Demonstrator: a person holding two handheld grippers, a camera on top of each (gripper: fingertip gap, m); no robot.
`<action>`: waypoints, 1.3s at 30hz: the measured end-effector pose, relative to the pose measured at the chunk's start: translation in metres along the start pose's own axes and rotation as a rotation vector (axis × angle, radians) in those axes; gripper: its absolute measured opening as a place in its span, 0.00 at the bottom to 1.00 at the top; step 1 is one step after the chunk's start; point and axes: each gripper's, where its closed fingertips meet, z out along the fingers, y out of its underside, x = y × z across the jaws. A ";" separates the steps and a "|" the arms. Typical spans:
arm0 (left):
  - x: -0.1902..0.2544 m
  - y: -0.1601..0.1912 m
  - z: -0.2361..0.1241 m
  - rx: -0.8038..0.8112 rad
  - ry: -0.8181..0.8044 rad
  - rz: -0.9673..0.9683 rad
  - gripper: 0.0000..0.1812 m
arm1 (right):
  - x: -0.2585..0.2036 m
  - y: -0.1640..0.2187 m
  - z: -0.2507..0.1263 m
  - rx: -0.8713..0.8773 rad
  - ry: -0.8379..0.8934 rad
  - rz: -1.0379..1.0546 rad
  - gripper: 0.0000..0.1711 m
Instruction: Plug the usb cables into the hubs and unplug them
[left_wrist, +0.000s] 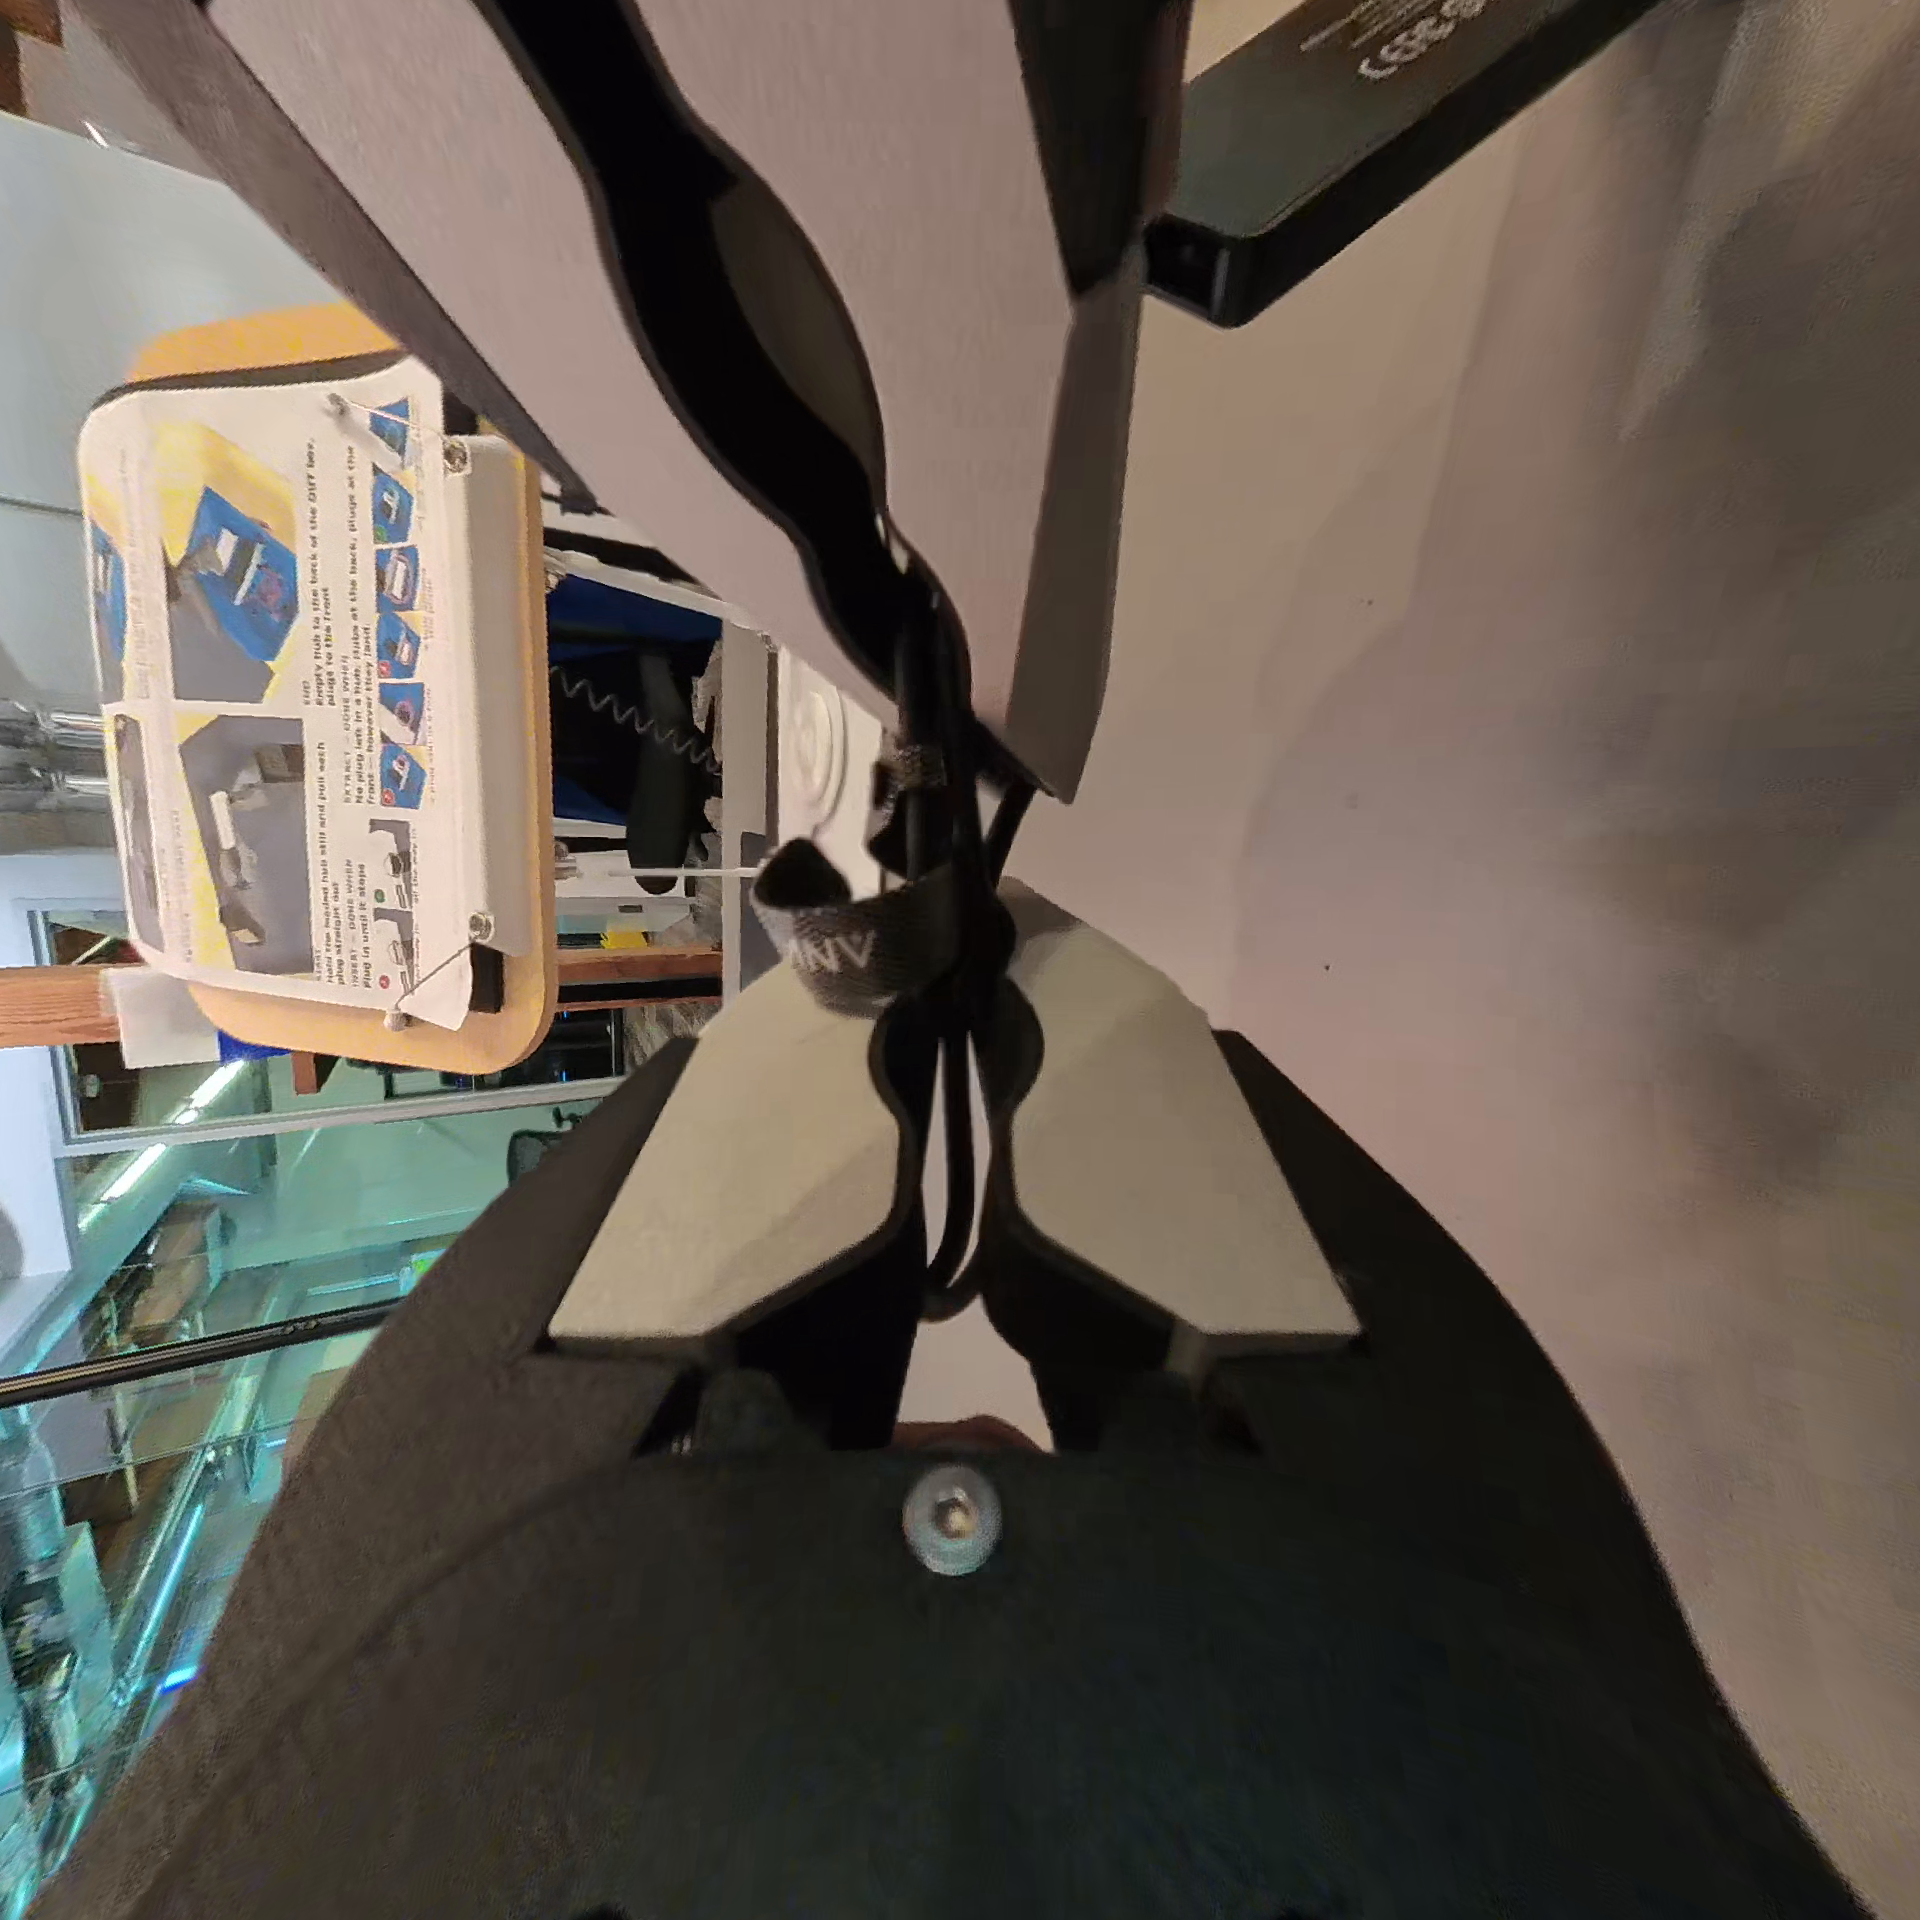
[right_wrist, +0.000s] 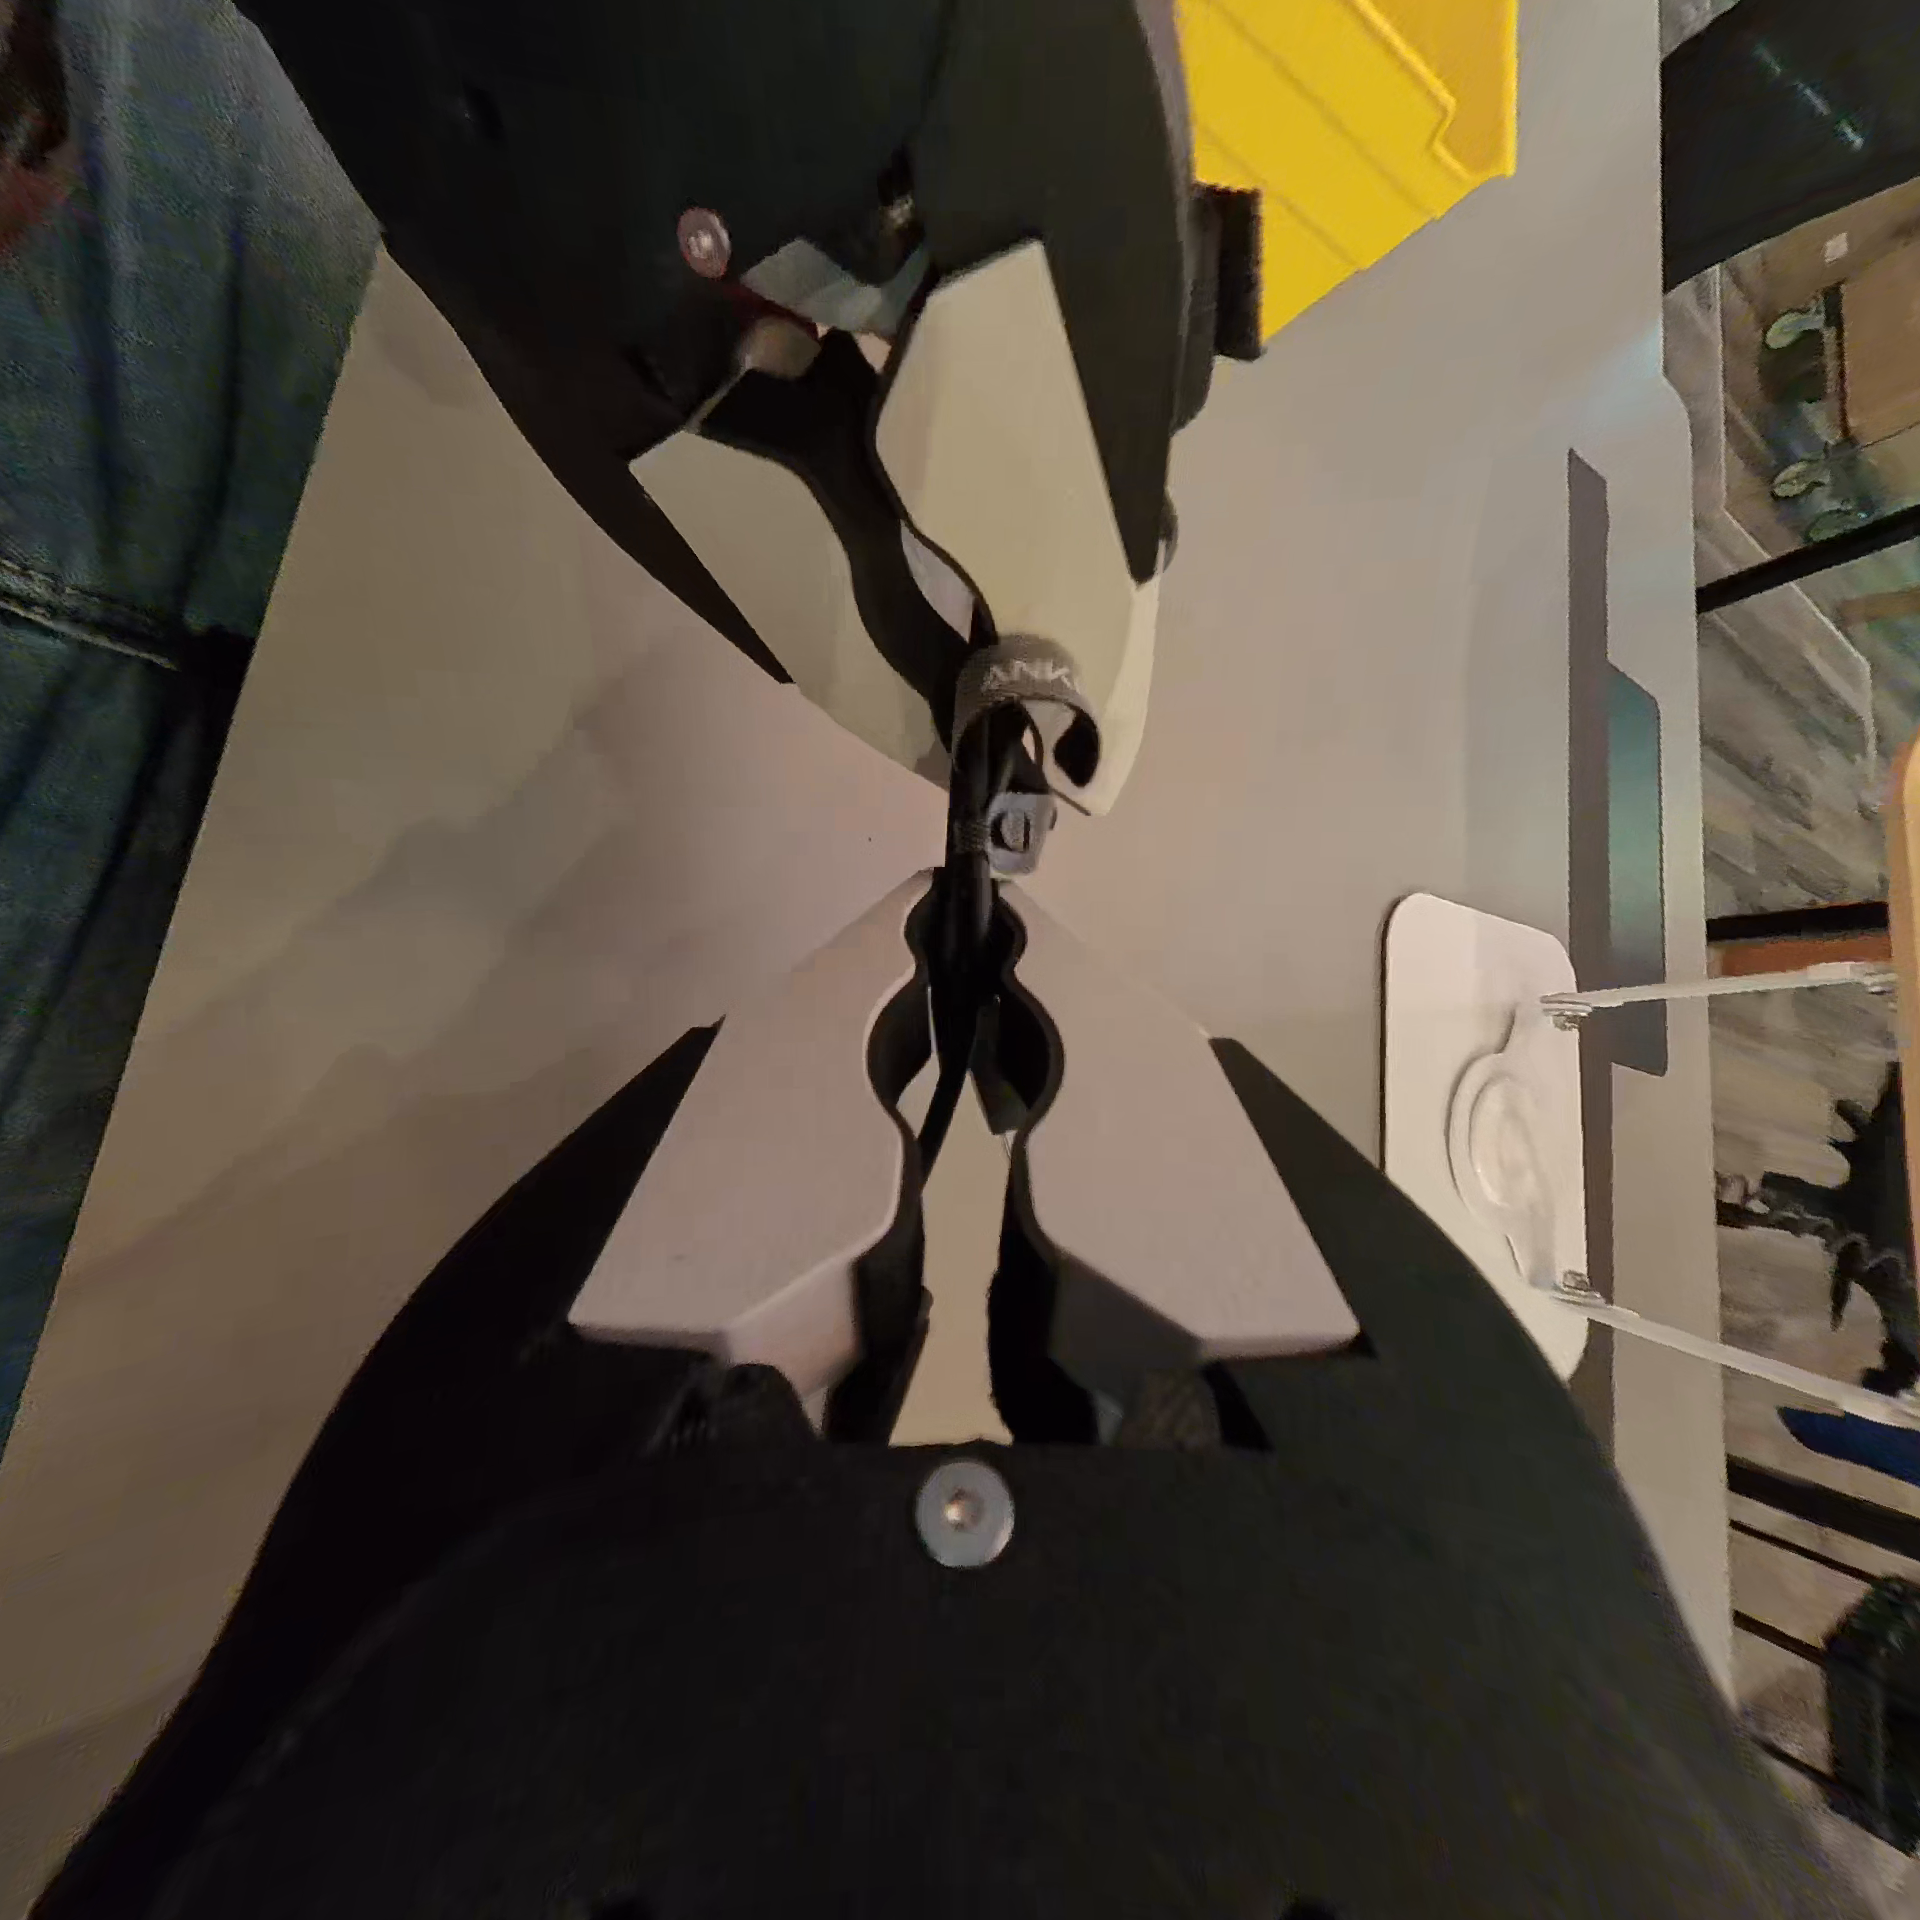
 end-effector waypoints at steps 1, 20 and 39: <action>0.000 0.000 -0.001 0.009 0.008 -0.011 0.02 | 0.002 -0.003 -0.003 0.029 -0.003 0.010 0.03; -0.040 -0.017 -0.023 0.259 0.037 -0.156 0.02 | 0.049 -0.012 -0.050 0.454 -0.111 0.222 0.05; -0.040 -0.032 -0.034 0.365 0.102 -0.220 0.02 | 0.025 -0.069 -0.058 0.837 -0.323 0.281 0.00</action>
